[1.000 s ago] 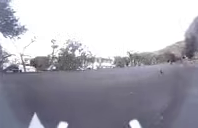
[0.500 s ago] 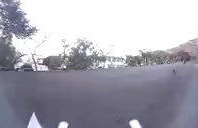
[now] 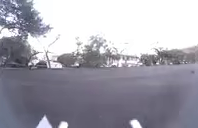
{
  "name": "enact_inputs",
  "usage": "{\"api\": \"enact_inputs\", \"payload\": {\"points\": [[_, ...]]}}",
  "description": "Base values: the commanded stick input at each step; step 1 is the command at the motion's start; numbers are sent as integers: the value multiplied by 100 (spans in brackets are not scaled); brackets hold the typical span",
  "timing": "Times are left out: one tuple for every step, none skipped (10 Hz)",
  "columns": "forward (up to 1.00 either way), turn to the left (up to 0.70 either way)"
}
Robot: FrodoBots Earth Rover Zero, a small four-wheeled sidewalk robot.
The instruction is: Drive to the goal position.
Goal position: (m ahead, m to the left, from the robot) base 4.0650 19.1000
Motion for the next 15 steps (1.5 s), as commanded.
{"api": "enact_inputs", "payload": {"points": [[70,35],[70,35],[70,35],[70,35],[70,35],[70,35],[70,35],[70,35],[70,35],[70,35],[70,35],[70,35],[70,35],[70,35],[70,35]]}}
